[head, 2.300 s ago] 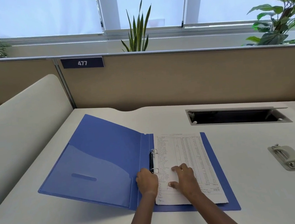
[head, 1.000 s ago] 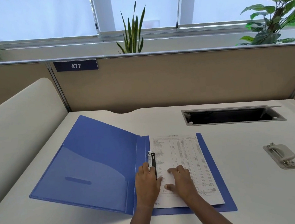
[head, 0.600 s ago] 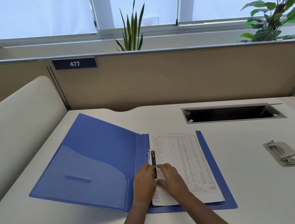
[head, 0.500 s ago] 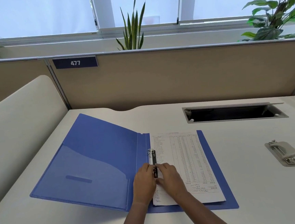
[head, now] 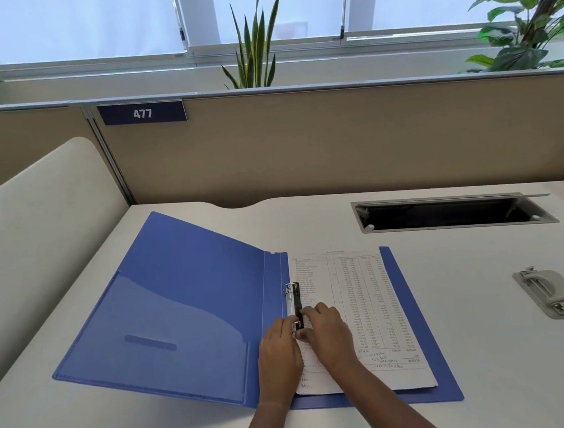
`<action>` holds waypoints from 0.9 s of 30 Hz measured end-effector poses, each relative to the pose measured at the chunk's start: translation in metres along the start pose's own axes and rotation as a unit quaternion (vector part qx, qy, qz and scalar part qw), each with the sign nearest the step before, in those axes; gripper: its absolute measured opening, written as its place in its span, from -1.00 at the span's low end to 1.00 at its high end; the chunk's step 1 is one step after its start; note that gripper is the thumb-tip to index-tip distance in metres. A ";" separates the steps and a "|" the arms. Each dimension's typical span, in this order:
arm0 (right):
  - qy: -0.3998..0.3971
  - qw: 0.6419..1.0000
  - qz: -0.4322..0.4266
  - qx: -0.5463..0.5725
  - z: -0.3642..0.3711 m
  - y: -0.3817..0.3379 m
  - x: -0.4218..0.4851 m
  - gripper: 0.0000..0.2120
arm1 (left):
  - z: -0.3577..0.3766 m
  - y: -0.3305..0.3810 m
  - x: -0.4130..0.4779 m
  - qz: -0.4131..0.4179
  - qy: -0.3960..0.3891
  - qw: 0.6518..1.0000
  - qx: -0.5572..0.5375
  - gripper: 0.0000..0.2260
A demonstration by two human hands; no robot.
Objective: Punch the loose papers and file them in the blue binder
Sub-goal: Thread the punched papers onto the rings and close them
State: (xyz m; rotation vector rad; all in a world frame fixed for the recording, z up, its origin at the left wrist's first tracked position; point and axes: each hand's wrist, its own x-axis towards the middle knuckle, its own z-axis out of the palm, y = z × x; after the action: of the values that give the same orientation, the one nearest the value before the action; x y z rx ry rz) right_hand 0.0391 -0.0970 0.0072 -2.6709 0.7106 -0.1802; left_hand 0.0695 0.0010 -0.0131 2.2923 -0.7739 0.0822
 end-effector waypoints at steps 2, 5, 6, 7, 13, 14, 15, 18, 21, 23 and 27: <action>-0.002 1.000 0.000 -0.014 0.000 -0.001 0.002 -0.60 | 0.001 0.000 0.000 -0.001 0.007 1.000 -0.004 -0.72; 0.081 0.993 -0.023 -0.084 -0.003 -0.008 -0.003 -0.65 | 0.002 -0.001 0.001 -0.010 0.013 1.000 -0.015 -0.75; 0.092 0.990 -0.029 -0.101 -0.004 -0.010 -0.006 -0.65 | 0.003 -0.001 0.001 -0.013 0.014 1.000 -0.019 -0.76; 0.103 0.988 -0.035 -0.111 -0.004 -0.012 -0.007 -0.61 | 0.003 -0.001 0.001 -0.015 0.014 1.000 -0.022 -0.76; 0.121 0.986 -0.034 -0.110 -0.001 -0.013 -0.010 -0.57 | 0.004 -0.002 0.000 -0.029 0.015 0.999 -0.035 -0.77; 0.119 0.987 -0.036 -0.107 -0.001 -0.013 -0.011 -0.58 | 0.004 -0.002 0.000 -0.031 0.016 0.999 -0.036 -0.77; 0.116 0.987 -0.037 -0.101 -0.001 -0.014 -0.012 -0.58 | 0.004 -0.002 0.000 -0.031 0.015 0.999 -0.036 -0.77; 0.111 0.989 -0.037 -0.093 -0.001 -0.015 -0.013 -0.59 | 0.004 -0.002 -0.001 -0.031 0.010 0.999 -0.035 -0.76; 0.118 0.987 -0.040 -0.101 0.000 -0.014 -0.012 -0.58 | 0.004 -0.003 0.000 -0.032 0.014 0.999 -0.040 -0.77; 0.124 0.986 -0.037 -0.108 0.001 -0.014 -0.012 -0.58 | 0.004 -0.003 0.000 -0.032 0.005 0.999 -0.036 -0.76; 0.128 0.984 -0.037 -0.116 0.001 -0.015 -0.012 -0.60 | 0.004 -0.004 0.001 -0.035 0.003 0.999 -0.037 -0.76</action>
State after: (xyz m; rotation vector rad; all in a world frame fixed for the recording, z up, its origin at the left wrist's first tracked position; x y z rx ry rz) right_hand 0.0362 -0.0784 0.0116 -2.9327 0.7490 -0.4980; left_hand 0.0718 0.0001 -0.0187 2.2453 -0.6818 0.0290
